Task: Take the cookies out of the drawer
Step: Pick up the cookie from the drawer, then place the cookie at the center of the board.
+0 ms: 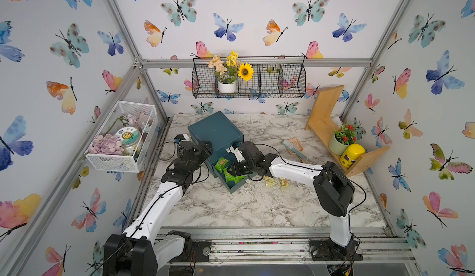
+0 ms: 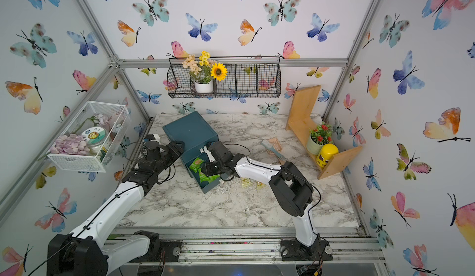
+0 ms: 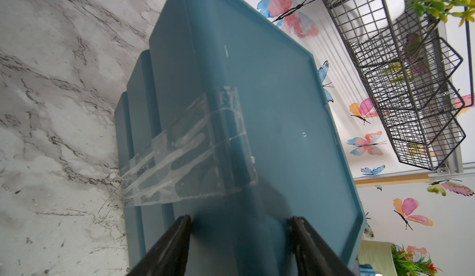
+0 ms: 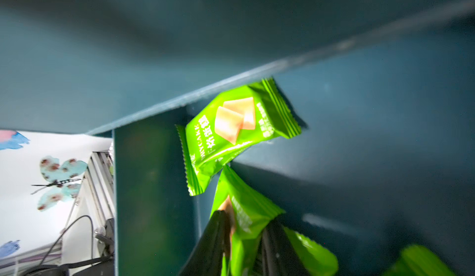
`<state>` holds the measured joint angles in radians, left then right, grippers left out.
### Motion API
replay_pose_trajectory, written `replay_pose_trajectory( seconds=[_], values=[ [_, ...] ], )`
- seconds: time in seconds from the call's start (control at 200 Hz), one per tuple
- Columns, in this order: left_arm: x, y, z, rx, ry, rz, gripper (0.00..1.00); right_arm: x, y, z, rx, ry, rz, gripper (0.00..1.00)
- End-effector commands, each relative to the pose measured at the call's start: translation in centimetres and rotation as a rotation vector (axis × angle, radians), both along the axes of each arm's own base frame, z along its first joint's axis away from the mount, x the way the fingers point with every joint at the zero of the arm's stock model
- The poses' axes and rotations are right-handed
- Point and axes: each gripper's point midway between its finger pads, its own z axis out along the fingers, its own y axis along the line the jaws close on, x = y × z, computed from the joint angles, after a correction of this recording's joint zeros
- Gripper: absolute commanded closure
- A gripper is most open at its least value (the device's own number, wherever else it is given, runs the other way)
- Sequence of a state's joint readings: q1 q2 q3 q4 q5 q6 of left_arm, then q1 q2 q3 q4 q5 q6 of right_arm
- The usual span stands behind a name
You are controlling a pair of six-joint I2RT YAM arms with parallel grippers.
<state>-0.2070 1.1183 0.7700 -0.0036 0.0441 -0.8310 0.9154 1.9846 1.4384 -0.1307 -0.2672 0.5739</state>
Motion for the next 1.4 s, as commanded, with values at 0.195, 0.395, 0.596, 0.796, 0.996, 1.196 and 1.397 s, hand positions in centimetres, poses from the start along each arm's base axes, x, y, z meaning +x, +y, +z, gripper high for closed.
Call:
replay_pose_trajectory(
  seconds=[0.195, 0.395, 0.596, 0.796, 0.996, 1.196, 1.397],
  values=[
    [-1.4, 0.1, -2.5, 0.043, 0.099, -0.016, 0.35, 0.2, -0.2, 1.8, 0.058, -0.015, -0.039, 0.81],
    [-1.4, 0.1, -2.5, 0.045, 0.099, -0.017, 0.35, 0.4, -1.6, 3.9, 0.095, -0.032, -0.072, 0.84],
    [-1.4, 0.2, -2.4, 0.048, 0.098, -0.015, 0.35, 0.4, -2.8, 5.6, 0.141, -0.036, -0.093, 0.86],
    [-1.4, 0.1, -2.5, 0.048, 0.099, -0.018, 0.35, 0.7, -4.3, 7.7, 0.190, -0.056, -0.124, 0.87],
    [-1.4, 0.2, -2.6, 0.049, 0.101, -0.019, 0.35, 1.4, -7.4, 10.4, 0.209, -0.092, -0.173, 0.87],
    [-1.4, 0.1, -2.5, 0.047, 0.097, -0.024, 0.35, 2.0, -13.5, 10.3, 0.146, -0.102, -0.262, 0.87],
    [-1.4, 0.0, -2.5, 0.046, 0.097, -0.029, 0.35, 0.3, -19.7, 7.1, 0.006, -0.066, -0.320, 0.88]
  ],
)
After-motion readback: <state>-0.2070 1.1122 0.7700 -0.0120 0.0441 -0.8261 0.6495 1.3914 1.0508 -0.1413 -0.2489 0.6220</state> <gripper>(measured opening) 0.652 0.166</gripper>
